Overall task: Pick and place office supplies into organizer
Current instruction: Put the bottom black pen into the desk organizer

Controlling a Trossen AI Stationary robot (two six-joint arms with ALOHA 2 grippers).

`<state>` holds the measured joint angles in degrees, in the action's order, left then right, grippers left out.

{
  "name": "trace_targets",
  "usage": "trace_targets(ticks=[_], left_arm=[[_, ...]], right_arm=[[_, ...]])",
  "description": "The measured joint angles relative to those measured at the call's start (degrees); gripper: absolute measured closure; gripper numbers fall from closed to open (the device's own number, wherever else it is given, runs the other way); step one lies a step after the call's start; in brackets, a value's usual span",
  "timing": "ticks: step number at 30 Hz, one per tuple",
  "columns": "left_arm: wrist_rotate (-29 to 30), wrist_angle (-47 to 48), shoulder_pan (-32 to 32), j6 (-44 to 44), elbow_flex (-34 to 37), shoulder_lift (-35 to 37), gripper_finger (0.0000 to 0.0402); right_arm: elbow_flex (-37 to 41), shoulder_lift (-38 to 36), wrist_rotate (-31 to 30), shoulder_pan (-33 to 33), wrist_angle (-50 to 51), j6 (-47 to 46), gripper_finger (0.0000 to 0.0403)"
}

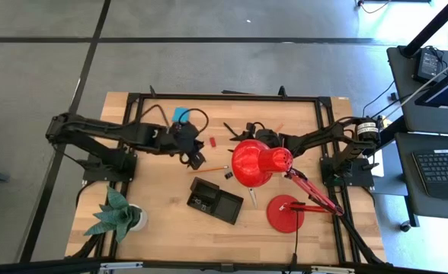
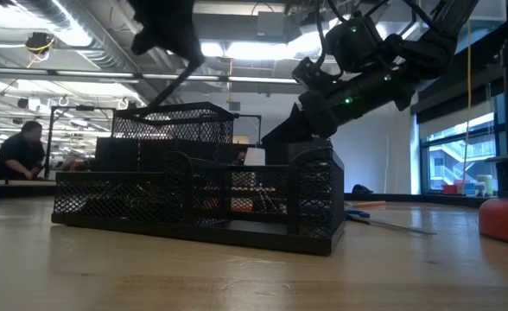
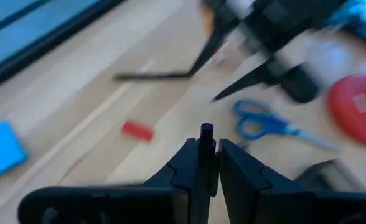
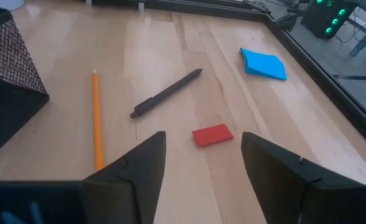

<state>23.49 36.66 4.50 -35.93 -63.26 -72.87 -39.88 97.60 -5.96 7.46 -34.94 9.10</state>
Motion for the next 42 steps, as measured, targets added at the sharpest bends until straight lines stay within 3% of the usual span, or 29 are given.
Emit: trace_targets(ticks=[9, 17, 22, 42], left_arm=[[-5.26, -14.18, 5.51, 8.37, -0.02, 0.95, 0.0355], [-12.75, -17.39, 9.18, 14.92, 0.00, -3.58, 0.0355], [-14.55, -18.88, 10.16, 18.58, 0.00, -7.30, 0.0355], [-23.59, -18.54, 6.67, 21.71, 0.00, -17.36, 0.0355]], right_arm=[[0.00, 0.00, -0.04, 0.66, 0.27, -1.01, 0.0191], [0.00, 0.00, 0.00, 0.63, 0.39, -1.33, 0.0191], [0.00, 0.00, 0.00, 0.63, 0.35, -1.51, 0.0191], [0.00, 0.00, 0.03, 0.63, 0.64, -1.55, 0.0191]])
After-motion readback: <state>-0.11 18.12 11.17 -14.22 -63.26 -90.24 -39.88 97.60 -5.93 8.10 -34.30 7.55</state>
